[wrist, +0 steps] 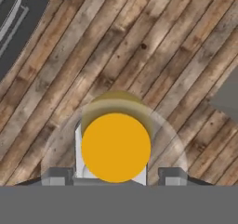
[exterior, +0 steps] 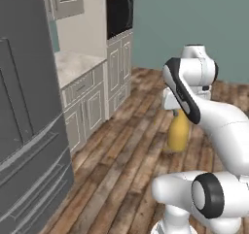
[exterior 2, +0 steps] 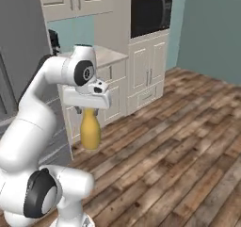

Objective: There is a tray on the dining counter. Grab the cup, mug, and pitcher and place them on the tray. The pitcher may be placed next to the tray if it cannot fit the tray.

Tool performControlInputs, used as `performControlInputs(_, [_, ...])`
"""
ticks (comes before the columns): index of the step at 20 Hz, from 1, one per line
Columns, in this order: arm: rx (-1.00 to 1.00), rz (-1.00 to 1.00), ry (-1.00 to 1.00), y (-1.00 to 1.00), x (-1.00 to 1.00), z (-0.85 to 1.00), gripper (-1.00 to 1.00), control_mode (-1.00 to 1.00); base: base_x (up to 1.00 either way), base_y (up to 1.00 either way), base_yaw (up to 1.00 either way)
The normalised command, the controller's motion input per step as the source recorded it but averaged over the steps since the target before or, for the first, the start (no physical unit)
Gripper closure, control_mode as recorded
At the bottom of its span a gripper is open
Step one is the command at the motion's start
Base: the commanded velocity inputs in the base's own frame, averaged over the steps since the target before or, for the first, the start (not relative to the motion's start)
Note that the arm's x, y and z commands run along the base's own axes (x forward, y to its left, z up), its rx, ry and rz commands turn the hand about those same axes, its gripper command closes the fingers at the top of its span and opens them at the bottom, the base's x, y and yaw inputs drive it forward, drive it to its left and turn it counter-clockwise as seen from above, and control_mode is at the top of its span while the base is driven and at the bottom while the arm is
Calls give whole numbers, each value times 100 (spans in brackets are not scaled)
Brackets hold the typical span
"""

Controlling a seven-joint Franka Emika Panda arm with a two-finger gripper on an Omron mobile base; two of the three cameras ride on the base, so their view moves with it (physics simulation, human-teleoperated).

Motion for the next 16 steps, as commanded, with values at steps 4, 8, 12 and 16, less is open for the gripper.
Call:
performControlInputs(4, [0,0,0,0,0,0,100,100,74,0,-85])
performControlInputs(8, [0,0,0,0,0,0,100,100,99,6,-71])
performControlInputs(12, [0,0,0,0,0,0,100,100,100,34,-60])
performControlInputs(16, [0,0,0,0,0,0,100,100,100,70,-44])
